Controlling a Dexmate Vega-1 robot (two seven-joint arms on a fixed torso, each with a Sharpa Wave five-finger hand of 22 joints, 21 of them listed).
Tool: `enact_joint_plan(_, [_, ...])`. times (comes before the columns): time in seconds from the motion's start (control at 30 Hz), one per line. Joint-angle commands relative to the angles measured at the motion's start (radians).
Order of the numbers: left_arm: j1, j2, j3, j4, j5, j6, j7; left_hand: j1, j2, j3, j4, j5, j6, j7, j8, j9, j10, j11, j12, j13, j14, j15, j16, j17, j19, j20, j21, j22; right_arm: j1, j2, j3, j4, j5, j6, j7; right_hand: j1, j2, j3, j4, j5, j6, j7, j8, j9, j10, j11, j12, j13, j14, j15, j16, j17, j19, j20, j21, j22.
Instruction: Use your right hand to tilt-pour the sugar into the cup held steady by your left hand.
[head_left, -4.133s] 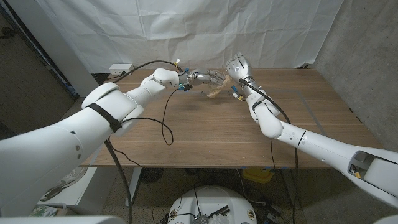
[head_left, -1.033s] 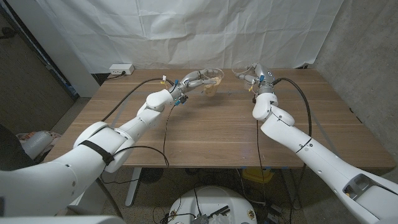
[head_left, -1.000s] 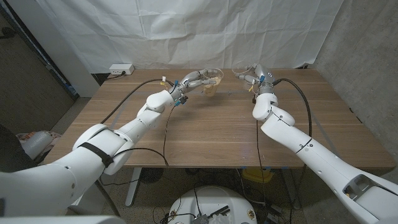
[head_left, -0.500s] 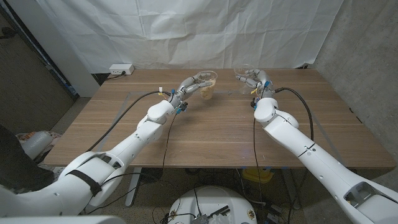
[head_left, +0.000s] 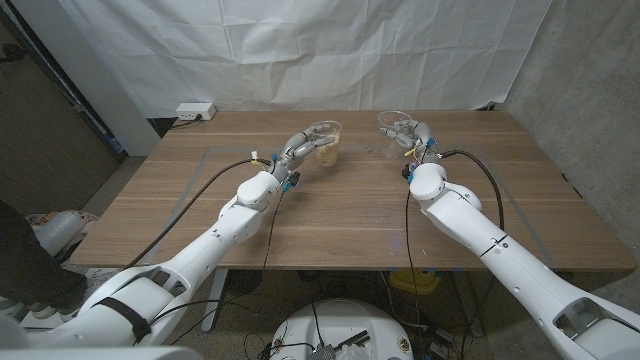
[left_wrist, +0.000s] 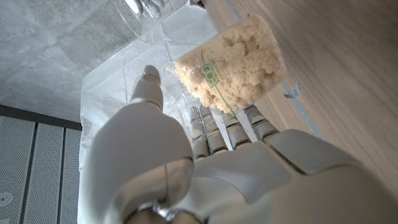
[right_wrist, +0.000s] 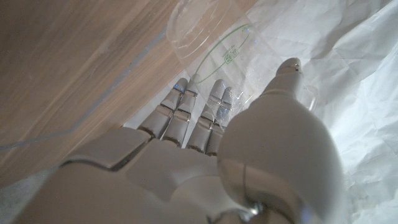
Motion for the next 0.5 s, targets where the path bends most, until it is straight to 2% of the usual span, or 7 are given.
enact_joint_plan(0.03, [0.05,0.036,-0.008,-0.068,-0.001,0.069,0.075,-0.007,0.016,0.019,0.018,0.005,0.01,0.004,0.007,0.003,0.008,0.0,0.002,0.003,0.01,-0.058,0.001,0.003,-0.007,0.0,0.004,0.002,0.009,0.012,-0.016,0.035,0.044,0.017,0.008,-0.016,0.021,0.003,0.014,0.003,0.067,-0.031,0.001,0.004,-0.001,0.005,-0.001,0.005,-0.002,-0.157,0.006,0.006,0.0,-0.049,0.009,0.004])
enact_joint_plan(0.5, [0.069,0.055,-0.008,-0.092,-0.006,0.115,0.096,-0.005,0.015,0.02,0.017,0.004,0.015,0.003,0.009,0.002,0.011,0.0,0.001,0.004,0.011,-0.056,0.0,0.003,-0.007,-0.002,0.005,0.002,0.018,0.025,-0.026,0.081,0.07,0.009,0.015,-0.012,0.023,0.006,0.013,0.002,0.069,-0.025,-0.003,0.005,0.0,0.011,-0.001,0.005,-0.003,-0.152,0.006,0.01,0.001,-0.045,0.011,0.004])
